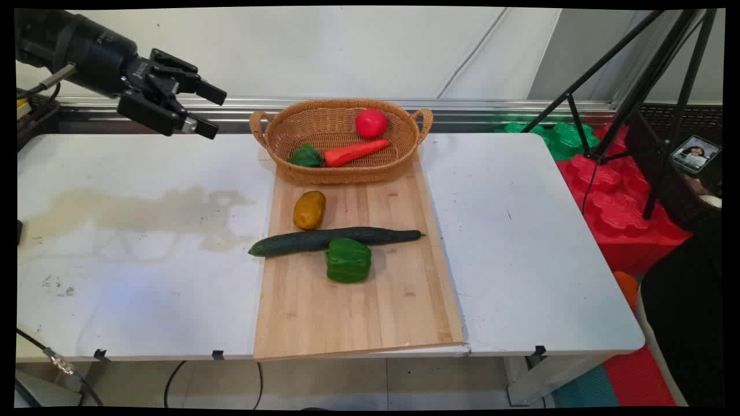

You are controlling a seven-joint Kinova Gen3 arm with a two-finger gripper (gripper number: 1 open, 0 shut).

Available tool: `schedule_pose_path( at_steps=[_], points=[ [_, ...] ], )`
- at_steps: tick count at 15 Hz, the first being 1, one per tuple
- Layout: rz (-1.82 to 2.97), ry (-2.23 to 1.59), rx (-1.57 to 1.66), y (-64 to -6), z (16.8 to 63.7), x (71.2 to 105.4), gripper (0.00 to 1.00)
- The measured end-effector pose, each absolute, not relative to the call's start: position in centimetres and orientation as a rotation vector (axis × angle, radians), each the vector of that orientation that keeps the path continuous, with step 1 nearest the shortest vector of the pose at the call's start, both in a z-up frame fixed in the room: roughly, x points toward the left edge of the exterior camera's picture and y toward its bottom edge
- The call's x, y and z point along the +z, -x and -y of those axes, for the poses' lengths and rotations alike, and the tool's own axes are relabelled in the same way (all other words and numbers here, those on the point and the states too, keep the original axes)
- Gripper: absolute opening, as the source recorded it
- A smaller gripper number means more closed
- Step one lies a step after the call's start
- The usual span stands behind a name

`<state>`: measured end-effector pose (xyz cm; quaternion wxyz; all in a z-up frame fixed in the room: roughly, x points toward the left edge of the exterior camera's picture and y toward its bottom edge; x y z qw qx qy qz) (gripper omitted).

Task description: Pick up the cucumber from the cutting board

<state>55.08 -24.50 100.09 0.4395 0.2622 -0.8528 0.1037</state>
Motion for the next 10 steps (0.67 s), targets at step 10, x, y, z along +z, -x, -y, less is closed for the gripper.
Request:
schedule_pose_path(
  at_steps=[10],
  points=[
    [2.306,-0.631,0.219,-53.0,25.3,93.7,1.00]
  ],
)
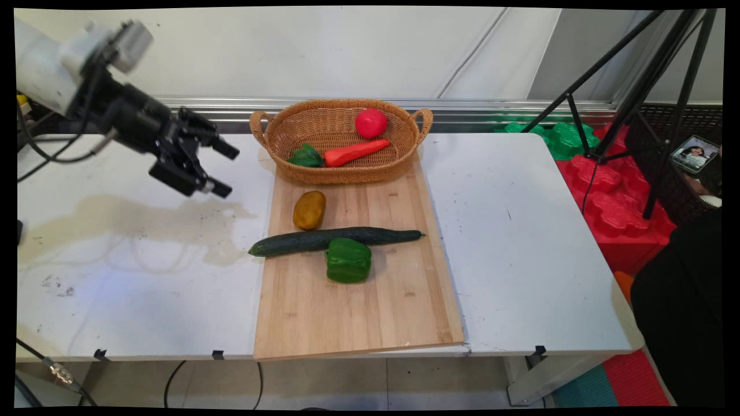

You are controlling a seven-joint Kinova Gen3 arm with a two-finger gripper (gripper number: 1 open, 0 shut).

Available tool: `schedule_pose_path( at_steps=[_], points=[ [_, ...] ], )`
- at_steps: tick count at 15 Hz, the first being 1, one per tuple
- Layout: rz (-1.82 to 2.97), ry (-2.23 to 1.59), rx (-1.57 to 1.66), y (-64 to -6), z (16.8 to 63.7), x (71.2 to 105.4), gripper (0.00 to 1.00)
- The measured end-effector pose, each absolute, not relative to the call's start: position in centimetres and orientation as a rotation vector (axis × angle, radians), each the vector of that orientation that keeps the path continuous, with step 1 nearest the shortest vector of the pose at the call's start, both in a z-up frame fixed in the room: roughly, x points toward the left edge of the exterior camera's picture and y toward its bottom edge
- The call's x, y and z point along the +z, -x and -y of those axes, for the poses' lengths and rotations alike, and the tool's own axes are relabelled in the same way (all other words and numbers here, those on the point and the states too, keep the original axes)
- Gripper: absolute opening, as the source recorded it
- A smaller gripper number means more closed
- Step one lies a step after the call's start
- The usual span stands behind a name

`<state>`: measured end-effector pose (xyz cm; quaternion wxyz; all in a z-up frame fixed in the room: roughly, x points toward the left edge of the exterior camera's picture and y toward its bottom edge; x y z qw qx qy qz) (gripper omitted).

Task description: Pick up the cucumber from the cutting board

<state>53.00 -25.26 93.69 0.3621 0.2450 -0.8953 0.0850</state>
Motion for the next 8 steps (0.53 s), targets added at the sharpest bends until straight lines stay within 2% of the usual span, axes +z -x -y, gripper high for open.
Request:
schedule_pose_path(
  at_steps=[8],
  points=[
    [2.424,-0.656,0.166,-50.5,26.4,87.5,1.00]
  ],
)
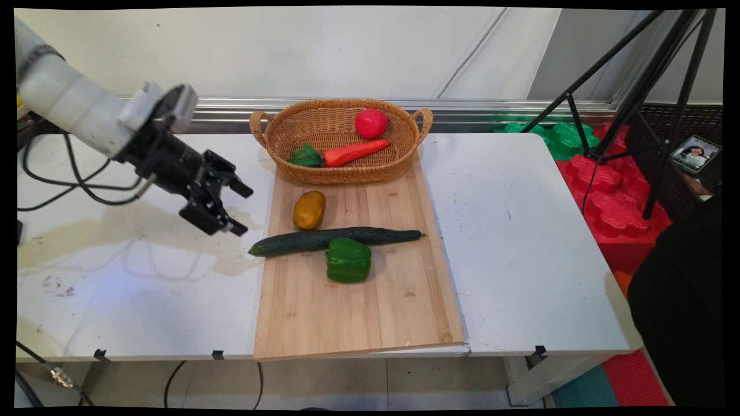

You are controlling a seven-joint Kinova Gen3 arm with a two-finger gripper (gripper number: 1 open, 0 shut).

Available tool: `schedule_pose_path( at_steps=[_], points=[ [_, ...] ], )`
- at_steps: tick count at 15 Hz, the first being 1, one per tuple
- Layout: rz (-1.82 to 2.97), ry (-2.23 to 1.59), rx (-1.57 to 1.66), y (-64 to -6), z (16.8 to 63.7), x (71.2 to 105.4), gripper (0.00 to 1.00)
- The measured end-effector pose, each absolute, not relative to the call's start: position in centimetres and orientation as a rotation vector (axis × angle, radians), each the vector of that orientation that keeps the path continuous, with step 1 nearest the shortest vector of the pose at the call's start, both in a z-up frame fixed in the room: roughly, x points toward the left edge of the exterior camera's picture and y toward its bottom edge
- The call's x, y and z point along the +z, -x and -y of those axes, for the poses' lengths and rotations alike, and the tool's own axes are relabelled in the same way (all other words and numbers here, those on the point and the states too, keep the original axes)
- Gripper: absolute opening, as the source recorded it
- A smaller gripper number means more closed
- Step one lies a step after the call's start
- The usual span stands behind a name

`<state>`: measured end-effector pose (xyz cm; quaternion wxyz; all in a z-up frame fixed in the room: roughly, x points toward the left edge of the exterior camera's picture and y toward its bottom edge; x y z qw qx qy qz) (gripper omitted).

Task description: Pick up the cucumber from the cutting board

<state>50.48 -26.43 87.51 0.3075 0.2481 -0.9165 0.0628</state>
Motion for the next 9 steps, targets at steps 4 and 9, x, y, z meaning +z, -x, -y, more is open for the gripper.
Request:
schedule_pose_path(
  at_steps=[4,9],
  points=[
    [2.472,-0.686,0.139,-49.1,27.3,84.5,1.00],
    [2.499,-0.732,0.122,-47.3,28.6,81.7,1.00]
  ],
)
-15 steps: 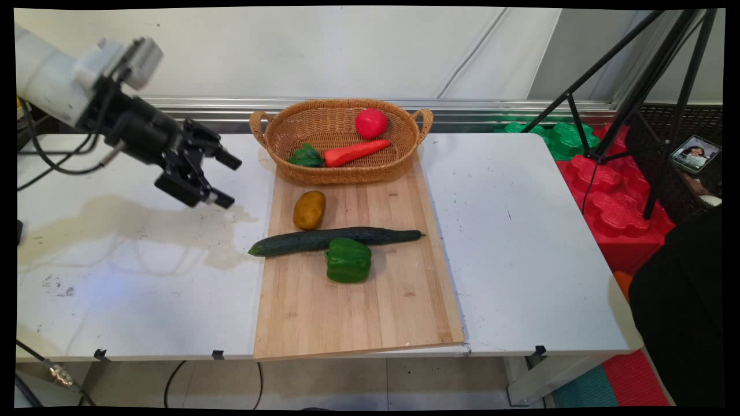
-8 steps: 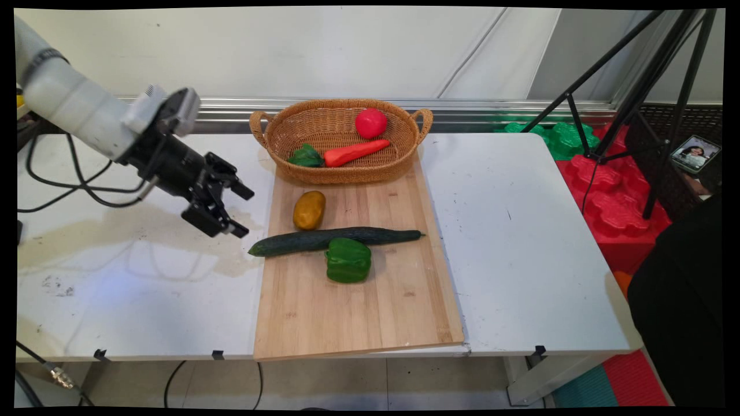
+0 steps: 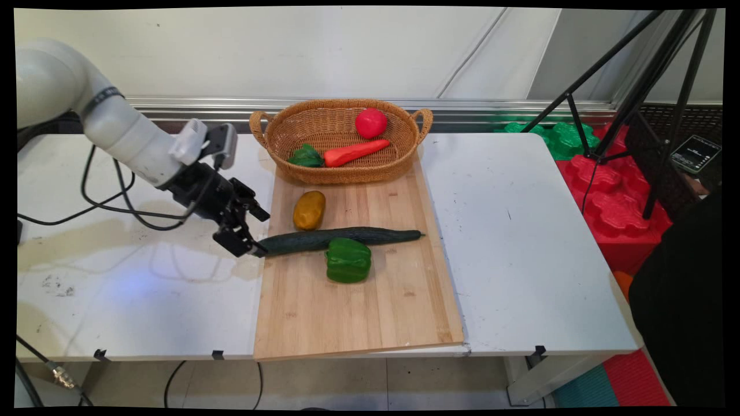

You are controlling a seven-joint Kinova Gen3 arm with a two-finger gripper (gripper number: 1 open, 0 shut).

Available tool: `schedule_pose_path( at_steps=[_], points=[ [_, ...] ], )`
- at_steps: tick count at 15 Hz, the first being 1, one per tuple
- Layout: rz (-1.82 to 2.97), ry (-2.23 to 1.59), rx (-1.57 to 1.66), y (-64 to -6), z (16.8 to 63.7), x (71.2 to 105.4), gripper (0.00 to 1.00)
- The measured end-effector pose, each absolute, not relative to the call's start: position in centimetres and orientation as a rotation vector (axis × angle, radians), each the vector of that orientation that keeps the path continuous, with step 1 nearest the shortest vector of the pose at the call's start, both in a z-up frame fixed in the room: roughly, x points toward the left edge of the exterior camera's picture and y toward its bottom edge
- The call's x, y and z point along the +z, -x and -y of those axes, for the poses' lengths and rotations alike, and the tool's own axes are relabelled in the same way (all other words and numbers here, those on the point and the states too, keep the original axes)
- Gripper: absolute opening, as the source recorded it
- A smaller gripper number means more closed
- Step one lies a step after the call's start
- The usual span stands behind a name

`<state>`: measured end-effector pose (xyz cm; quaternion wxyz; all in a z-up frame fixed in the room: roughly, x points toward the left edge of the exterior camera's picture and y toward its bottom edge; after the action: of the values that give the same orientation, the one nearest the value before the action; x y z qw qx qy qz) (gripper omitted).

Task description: Pick up the cucumber from the cutting board

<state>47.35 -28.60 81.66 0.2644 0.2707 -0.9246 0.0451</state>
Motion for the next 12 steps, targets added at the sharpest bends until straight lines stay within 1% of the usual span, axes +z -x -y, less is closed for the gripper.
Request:
schedule_pose_path(
  at_steps=[6,12],
  points=[
    [2.529,-0.747,0.131,-45.6,30.0,79.3,1.00],
    [2.543,-0.739,0.145,-45.2,30.1,78.4,1.00]
  ],
)
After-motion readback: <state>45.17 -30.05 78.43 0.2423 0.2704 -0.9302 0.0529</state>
